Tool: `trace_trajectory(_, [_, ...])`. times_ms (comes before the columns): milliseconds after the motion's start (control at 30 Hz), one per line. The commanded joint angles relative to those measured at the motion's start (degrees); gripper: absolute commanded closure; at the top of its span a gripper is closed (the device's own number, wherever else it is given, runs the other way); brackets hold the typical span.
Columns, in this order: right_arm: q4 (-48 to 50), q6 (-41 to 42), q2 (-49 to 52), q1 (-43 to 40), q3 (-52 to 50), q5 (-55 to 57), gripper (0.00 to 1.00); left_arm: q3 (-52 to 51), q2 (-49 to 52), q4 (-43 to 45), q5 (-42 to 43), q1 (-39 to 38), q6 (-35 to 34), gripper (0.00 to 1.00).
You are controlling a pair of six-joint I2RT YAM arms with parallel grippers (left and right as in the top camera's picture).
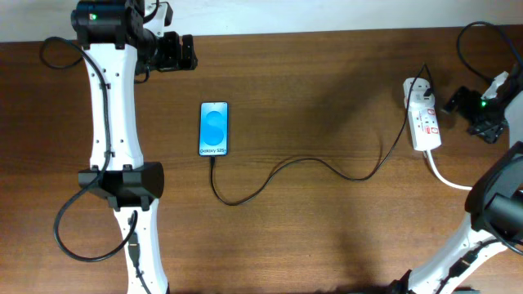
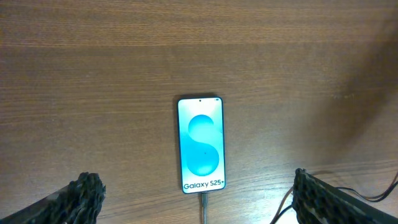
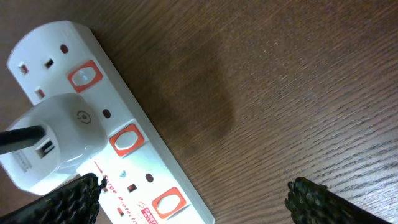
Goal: Plug charger to phone and switch on socket
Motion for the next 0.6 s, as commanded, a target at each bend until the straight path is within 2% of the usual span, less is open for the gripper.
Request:
trace_trajectory(0, [0.4, 1.1, 1.4, 1.9, 0.3, 3.1, 0.02, 0.8, -1.9, -0.1, 0.6, 0.2, -0.1, 0.01])
trace_trajectory(100, [0.8, 3.9, 2.1, 2.6, 0.3, 5.7, 0.02, 0.8, -1.9, -0.1, 0.6, 0.1, -0.1, 0.01])
trace_trajectory(567, [2.7, 6.7, 5.1, 2.6, 0.3, 5.6, 0.02, 0.8, -1.9, -0.1, 0.6, 0.1, -0.2, 0.01])
